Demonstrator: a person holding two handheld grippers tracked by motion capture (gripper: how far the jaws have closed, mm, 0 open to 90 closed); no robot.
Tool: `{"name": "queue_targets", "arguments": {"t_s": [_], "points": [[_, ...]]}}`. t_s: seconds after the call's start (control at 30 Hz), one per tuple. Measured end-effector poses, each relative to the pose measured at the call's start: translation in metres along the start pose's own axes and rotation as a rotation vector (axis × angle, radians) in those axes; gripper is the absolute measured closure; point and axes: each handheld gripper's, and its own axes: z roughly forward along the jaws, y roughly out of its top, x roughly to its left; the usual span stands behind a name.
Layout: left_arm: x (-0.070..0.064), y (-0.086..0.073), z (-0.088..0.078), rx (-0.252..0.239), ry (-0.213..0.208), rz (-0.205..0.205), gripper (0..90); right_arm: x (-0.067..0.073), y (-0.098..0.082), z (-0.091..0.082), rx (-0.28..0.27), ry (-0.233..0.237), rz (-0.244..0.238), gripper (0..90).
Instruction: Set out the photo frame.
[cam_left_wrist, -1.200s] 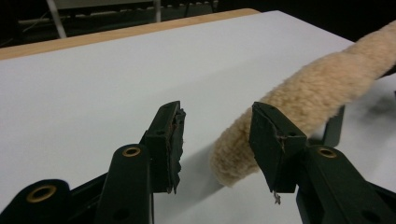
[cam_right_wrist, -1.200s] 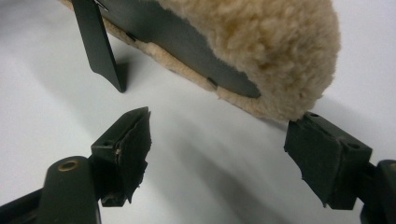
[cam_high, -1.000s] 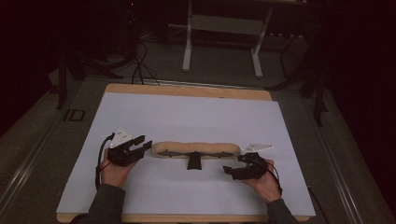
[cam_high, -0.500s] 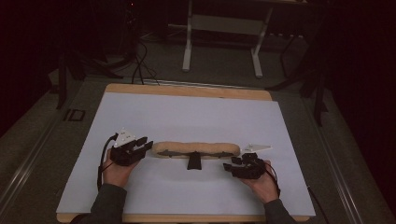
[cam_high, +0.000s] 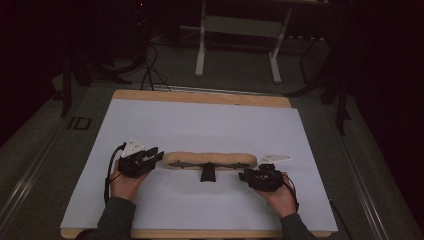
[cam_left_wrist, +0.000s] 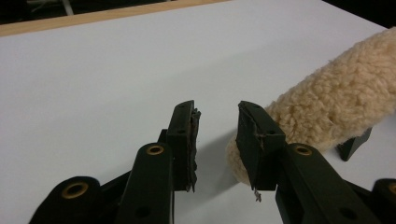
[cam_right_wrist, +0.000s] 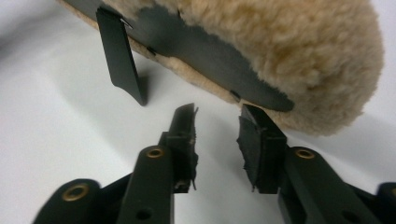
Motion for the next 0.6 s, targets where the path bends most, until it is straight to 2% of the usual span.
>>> {"name": "queue_targets", "arguments": {"t_s": [0.13,0.27,0.33,0.47,0.6], "points": [[0.0001,-0.0004,-0.0001,0.003,-0.006,-0.003,68.7,0.0009,-0.0001,-0.0014,-0.015,-0.024,-0.015,76.0],[-0.0015,-0.0008,0.0004,0.016,-0.004,0.018,72.3,0.0026,0.0002,-0.0033,-0.036,-0.059,-0.035,81.8],[-0.0024,-0.0011,0.0014,0.030,0.001,0.026,74.0,0.0029,0.0003,-0.0044,-0.050,-0.063,-0.047,85.2],[-0.0041,-0.0012,0.0022,0.037,0.000,0.043,78.1,0.0035,0.0015,-0.0060,-0.069,-0.064,-0.044,88.6],[-0.0052,-0.0017,0.0021,0.037,-0.012,0.046,82.1,0.0054,0.0015,-0.0055,-0.075,-0.102,-0.053,89.8]]}}
